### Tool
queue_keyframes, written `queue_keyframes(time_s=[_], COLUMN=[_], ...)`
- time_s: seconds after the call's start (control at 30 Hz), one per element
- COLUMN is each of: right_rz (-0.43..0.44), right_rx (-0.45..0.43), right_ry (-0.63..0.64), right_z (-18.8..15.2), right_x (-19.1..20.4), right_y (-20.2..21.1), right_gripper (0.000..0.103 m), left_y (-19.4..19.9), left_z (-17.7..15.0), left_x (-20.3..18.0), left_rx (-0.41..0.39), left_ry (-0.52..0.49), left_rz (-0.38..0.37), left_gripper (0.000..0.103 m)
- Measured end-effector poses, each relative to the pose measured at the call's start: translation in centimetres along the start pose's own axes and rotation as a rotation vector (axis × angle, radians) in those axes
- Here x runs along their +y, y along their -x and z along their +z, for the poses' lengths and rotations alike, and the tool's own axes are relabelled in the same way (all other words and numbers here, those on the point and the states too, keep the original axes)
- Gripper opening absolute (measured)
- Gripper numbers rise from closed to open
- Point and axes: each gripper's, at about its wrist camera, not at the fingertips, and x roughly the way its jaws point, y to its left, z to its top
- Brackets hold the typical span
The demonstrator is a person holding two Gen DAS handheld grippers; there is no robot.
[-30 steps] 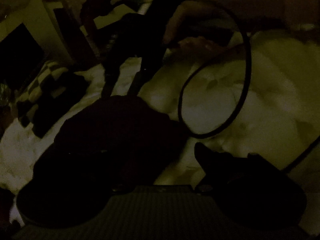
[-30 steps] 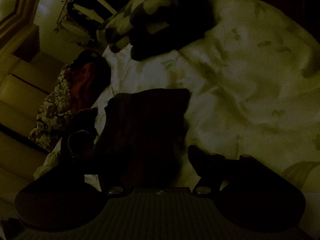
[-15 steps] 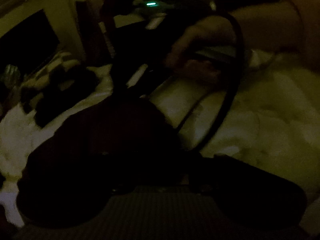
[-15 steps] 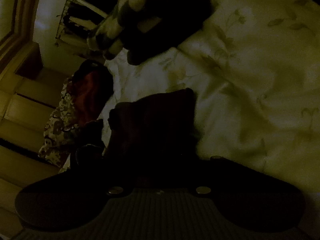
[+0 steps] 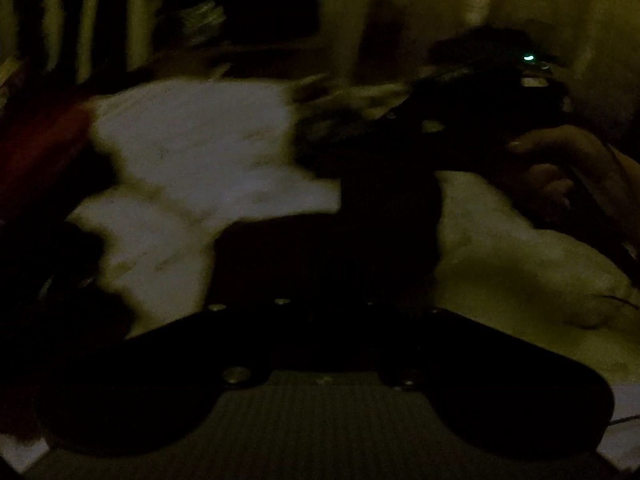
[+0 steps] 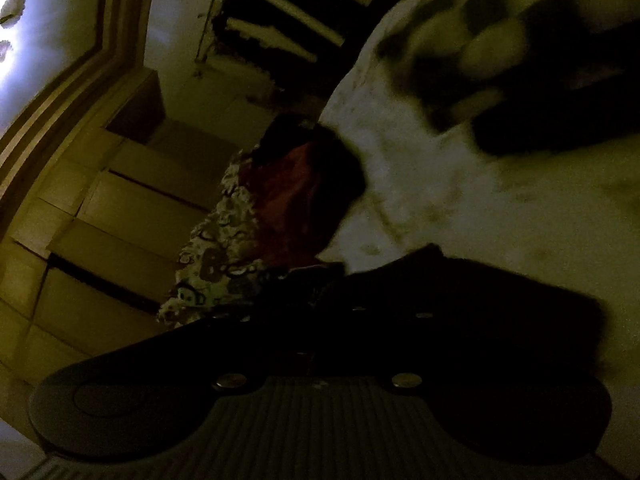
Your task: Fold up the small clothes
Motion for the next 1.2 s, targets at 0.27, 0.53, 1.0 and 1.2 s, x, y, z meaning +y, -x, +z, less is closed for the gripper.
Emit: queue_keyframes(time_s=[0.27,0.53,1.0,1.2], right_rz=[-0.145,-0.114,-0.065,-0.172], right_rx=[0.051,0.038,0.054,0.063], right_ry=[0.039,-0.003,0.087,0.229], right_z=[0.0,0.5,1.3,-0.4], right_x=[-1.8,-3.4,-2.4,-2.2], right_y=[-13.6,-16.2,-12.9,-7.7], right_gripper=[0.009,0.009,0.058,0.098], left_y=[-2.6,-1.5,-8.4,-9.4], left_z=[-3.5,-1.5,-1.4,-1.8], left_x=[7.2,5.3,4.0,4.0], left_rx=[0.111,-0.058,0.134,0.138], left_ry=[0.146,0.079,0.105,0.069], left_rz=[0.143,0.032,-0.067,-0.032], left_gripper=[0.011,0.101,0.042,0.002])
